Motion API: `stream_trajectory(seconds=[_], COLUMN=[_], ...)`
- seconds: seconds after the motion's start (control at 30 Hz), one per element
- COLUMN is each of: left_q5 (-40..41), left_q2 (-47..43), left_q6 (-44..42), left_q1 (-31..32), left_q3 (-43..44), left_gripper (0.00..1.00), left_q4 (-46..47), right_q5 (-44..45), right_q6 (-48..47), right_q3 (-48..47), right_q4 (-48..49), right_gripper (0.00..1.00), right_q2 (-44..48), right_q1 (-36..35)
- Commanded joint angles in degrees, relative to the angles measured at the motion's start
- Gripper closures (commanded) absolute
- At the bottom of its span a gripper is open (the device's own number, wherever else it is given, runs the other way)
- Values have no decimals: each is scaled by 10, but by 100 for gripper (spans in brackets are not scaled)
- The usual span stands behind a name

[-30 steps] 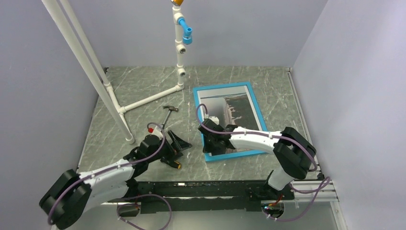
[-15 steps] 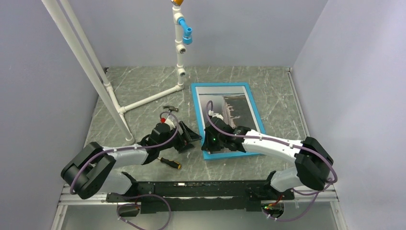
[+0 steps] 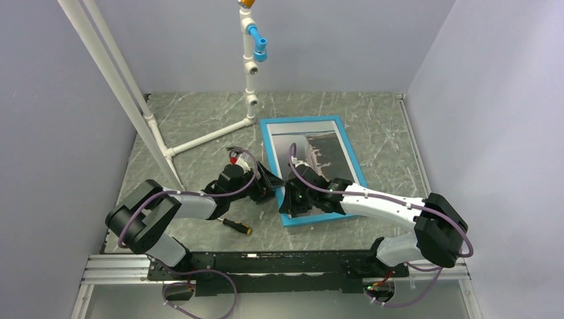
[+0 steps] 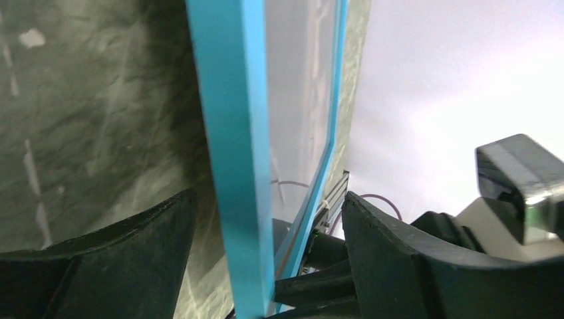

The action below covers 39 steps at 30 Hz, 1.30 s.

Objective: Take the photo out of the frame

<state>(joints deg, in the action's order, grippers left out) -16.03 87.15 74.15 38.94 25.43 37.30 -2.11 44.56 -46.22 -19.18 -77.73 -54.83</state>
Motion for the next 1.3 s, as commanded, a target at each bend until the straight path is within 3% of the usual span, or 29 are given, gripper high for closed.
stream_trajectory(seconds=[0.0,0.1,0.27,0.37,0.4,0.43,0.53,0.57,0.7,0.77,0.9,1.03,1.13,1.27], left_q5=[12,16,19,26,29,33,44,51,71,78,106,120,126,143], left_q2=[7,22,53,46,37,24,-29,-48,-129,-165,-235,-287,-318,-354], left_q6=[-18,-11,12,9,4,-5,-47,-61,-97,-110,-107,-90,-91,-88], left_q1=[3,9,23,23,23,24,29,32,38,44,58,63,65,69], left_q3=[19,19,-1,-17,-22,-26,-33,-32,-12,9,37,51,68,84], left_gripper=[19,27,46,60,64,68,78,81,87,90,100,100,100,100], left_q4=[60,84,188,199,191,179,120,87,-62,-136,-267,-336,-386,-444], right_q5=[-54,-55,-58,-49,-38,-21,54,75,93,95,122,165,312,426], right_q6=[-16,-28,-64,-96,-111,-128,-164,-171,-207,-228,-221,-197,-201,-152], right_q3=[-3,-1,-1,-4,-8,-14,-34,-41,-68,-79,-117,-167,-226,-330], right_q4=[71,63,46,18,0,-25,-109,-134,-182,-185,-194,-200,-245,-356], right_gripper=[100,100,100,100,99,89,51,43,27,14,3,0,0,0], right_q2=[42,46,56,72,78,83,106,117,148,162,156,128,95,10], right_q1=[-5,-5,-5,-6,-5,-6,-13,-17,-41,-61,-70,-121,-216,-282])
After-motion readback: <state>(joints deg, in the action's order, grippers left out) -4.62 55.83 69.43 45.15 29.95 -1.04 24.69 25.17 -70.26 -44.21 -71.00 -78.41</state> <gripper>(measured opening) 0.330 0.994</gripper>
